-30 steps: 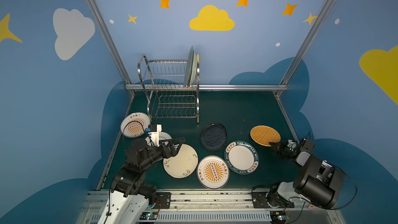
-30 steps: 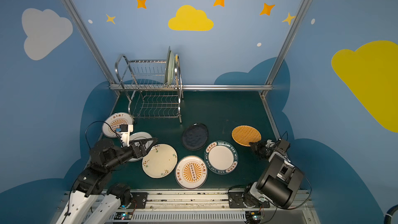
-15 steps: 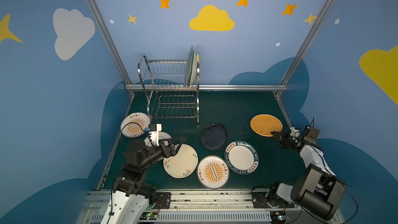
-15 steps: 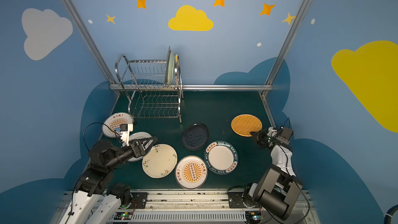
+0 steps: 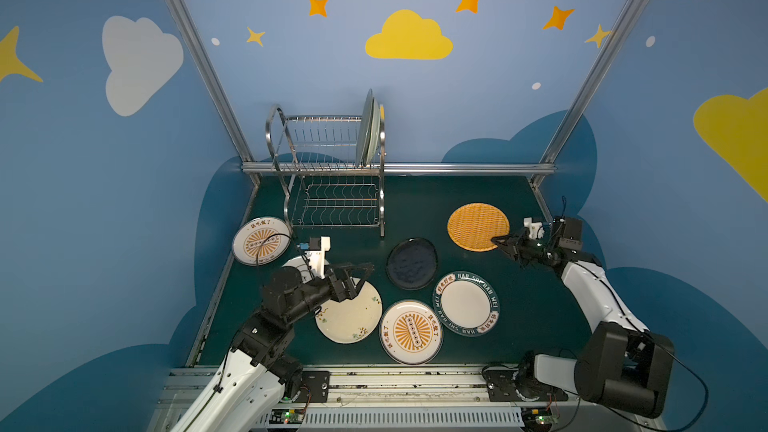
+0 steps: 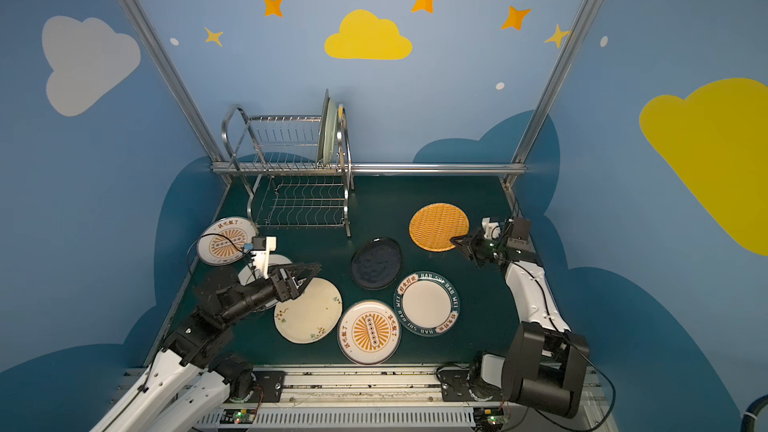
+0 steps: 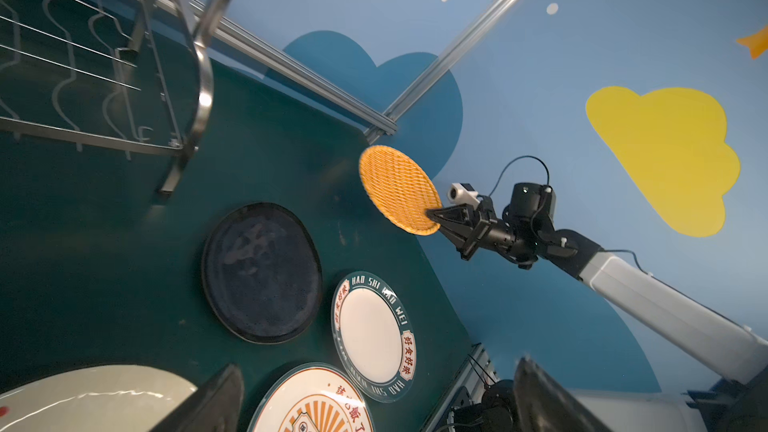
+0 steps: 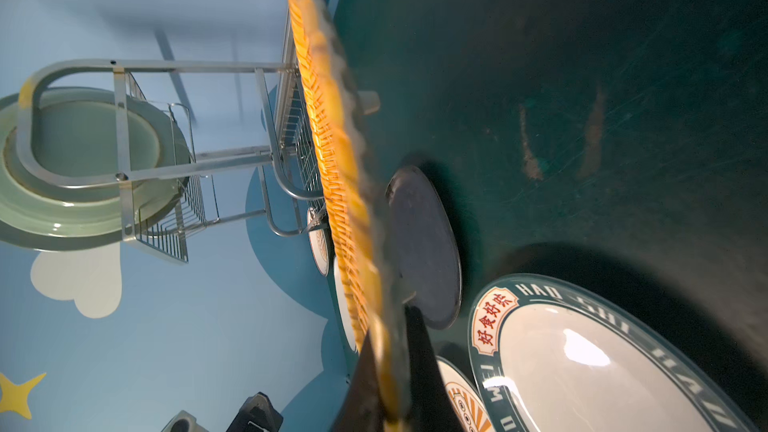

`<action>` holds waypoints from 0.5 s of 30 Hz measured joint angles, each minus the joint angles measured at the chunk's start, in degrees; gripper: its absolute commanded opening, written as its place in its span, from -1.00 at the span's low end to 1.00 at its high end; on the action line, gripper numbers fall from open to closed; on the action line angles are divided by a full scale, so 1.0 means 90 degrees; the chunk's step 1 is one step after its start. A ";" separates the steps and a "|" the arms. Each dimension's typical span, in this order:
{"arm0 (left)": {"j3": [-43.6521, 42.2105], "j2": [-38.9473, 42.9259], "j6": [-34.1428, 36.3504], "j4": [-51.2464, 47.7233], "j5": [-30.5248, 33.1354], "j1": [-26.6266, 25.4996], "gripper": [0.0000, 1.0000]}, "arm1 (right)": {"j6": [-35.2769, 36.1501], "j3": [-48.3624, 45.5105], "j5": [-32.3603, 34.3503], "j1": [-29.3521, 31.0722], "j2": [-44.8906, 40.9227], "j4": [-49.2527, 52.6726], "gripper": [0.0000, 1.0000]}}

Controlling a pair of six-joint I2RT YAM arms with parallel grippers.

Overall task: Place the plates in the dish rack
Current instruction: 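Hold the tilted bamboo mat with the right gripper while the left gripper reaches toward it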

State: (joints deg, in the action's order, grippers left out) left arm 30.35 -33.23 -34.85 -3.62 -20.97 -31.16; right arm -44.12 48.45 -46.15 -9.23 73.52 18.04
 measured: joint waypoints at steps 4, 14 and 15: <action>0.0330 -0.0942 0.0469 0.0233 0.0969 -0.1127 1.00 | 0.0027 0.0000 -0.0002 0.0318 0.0155 0.0002 -1.00; 0.1834 -0.3614 0.2679 0.0580 0.2555 -0.2671 1.00 | 0.0124 -0.0002 -0.0102 0.0690 0.0260 -0.0027 -1.00; 0.1955 -0.3844 0.2951 0.0597 0.2645 -0.2786 1.00 | 0.0124 -0.0002 -0.0124 0.0716 0.0284 -0.0027 -1.00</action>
State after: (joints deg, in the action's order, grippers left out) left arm 47.94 -67.83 -8.29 1.76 2.83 -56.23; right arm -43.00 48.42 -47.27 -2.79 76.07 17.80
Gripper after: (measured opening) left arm 0.998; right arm 0.073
